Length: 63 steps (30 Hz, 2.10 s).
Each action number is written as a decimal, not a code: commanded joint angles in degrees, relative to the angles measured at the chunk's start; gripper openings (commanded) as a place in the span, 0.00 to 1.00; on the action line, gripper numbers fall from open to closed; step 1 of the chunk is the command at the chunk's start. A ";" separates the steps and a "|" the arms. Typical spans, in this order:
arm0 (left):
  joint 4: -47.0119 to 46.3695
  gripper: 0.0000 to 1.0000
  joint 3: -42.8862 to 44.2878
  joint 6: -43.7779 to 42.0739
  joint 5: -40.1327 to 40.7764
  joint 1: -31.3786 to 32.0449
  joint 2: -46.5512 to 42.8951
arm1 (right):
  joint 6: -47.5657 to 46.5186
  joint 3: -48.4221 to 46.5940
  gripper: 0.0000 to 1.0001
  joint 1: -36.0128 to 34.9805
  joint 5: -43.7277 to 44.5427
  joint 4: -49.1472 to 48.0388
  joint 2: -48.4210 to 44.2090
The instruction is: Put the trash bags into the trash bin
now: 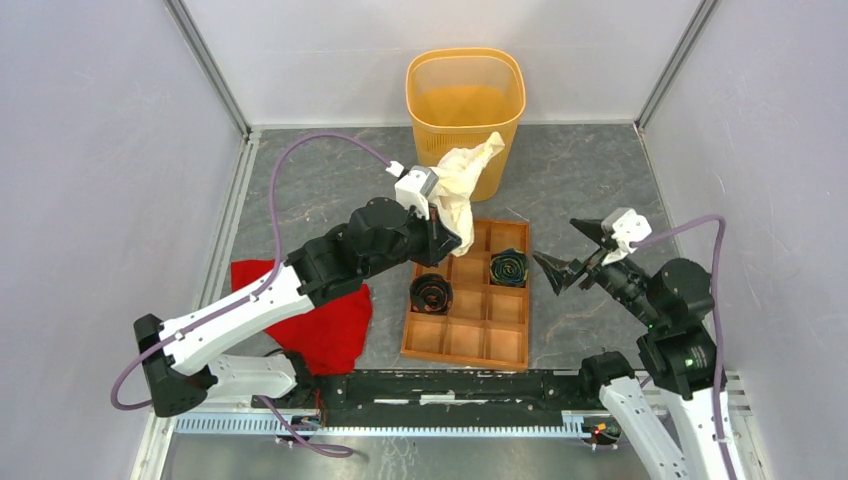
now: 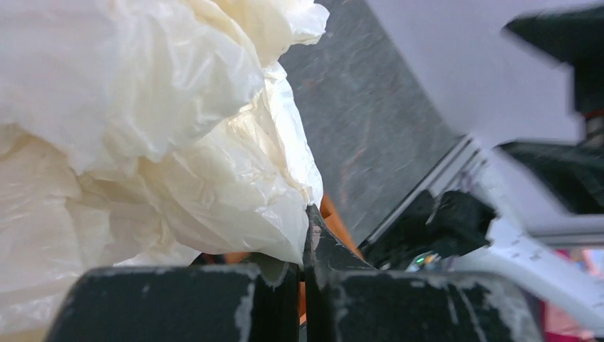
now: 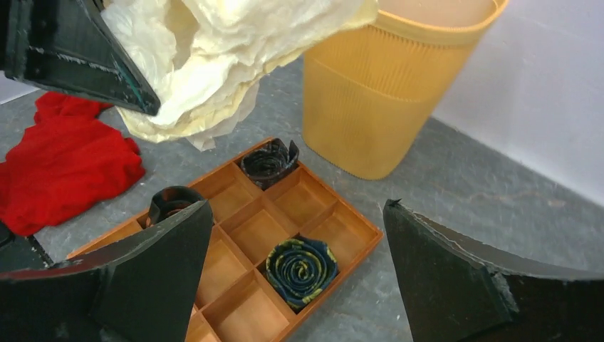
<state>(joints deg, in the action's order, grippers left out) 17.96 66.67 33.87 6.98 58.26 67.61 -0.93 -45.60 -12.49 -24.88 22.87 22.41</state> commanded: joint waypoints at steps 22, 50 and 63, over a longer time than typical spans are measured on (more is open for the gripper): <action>29.79 0.02 2.92 -26.70 2.40 0.08 -3.94 | -2.41 -11.74 0.98 -18.16 -15.18 -11.13 40.53; 27.31 0.31 -3.17 8.24 28.27 0.00 -21.37 | 48.84 8.90 0.01 -21.78 -2.99 -58.28 44.58; 28.72 0.97 -2.30 8.69 21.34 -0.08 -22.49 | 31.34 11.50 0.01 -21.74 -15.51 -51.81 45.09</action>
<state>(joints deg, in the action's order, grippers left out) 46.74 62.08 41.15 29.32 58.26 45.89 38.83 -35.57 -34.02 -32.38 -28.71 66.87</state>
